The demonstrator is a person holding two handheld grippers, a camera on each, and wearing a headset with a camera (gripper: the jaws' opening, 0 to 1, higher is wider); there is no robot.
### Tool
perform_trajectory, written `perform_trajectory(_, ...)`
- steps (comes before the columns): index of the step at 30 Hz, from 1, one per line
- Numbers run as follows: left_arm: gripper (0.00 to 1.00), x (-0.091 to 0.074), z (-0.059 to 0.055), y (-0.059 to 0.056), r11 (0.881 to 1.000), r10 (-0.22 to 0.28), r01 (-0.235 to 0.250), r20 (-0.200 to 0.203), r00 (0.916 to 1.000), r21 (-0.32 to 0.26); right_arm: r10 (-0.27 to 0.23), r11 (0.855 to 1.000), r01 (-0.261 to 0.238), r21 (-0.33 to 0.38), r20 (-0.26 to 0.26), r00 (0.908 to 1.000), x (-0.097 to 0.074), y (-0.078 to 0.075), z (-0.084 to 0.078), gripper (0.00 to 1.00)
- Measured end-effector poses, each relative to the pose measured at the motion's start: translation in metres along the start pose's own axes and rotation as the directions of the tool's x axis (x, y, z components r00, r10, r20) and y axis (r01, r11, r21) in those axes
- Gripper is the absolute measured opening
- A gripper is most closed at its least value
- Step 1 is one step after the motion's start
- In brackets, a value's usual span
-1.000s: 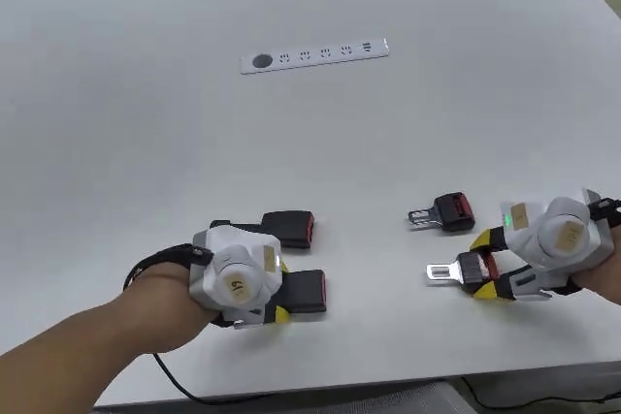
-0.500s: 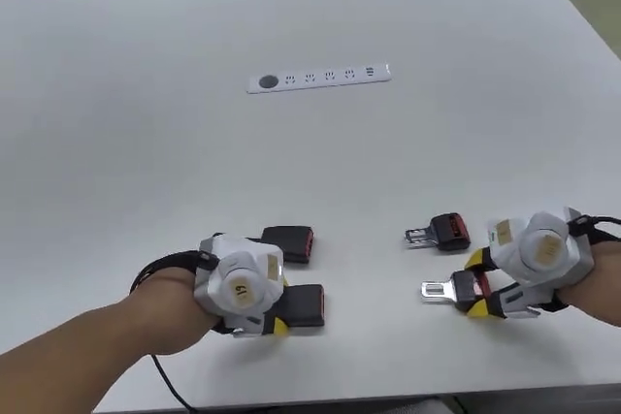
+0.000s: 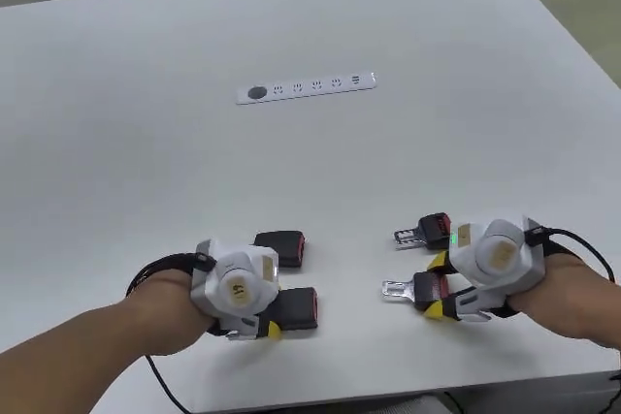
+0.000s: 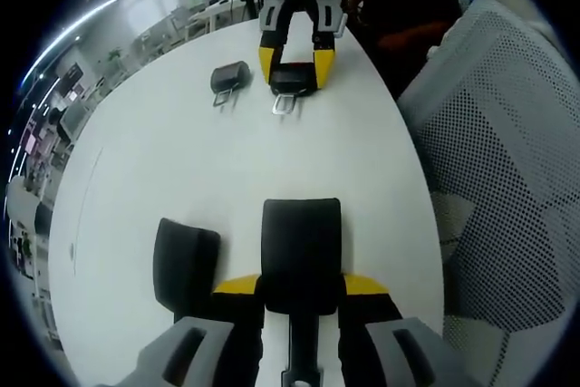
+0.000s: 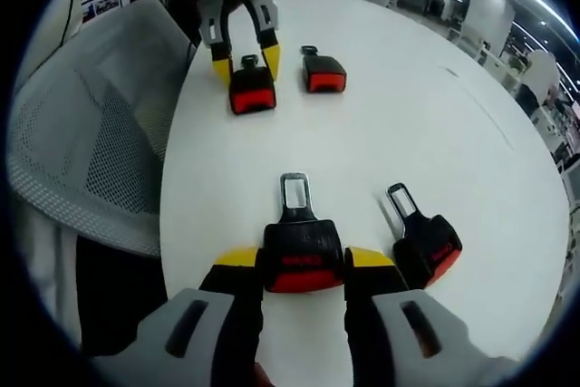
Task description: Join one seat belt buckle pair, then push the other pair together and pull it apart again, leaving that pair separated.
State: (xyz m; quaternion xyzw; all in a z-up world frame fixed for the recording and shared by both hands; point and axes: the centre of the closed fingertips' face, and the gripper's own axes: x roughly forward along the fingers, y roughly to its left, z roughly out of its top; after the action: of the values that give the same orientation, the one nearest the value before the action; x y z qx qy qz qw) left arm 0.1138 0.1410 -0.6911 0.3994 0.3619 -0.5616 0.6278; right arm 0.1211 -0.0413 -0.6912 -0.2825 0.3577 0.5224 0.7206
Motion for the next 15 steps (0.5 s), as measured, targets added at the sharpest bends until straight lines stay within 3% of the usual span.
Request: perform_trajectory(15,0.32,0.0,0.0,0.0,1.0,-0.012,0.012,-0.006,0.9999,0.007,0.006,0.999,-0.011,0.041,0.101,0.9949,0.025,0.022,0.041,0.34)
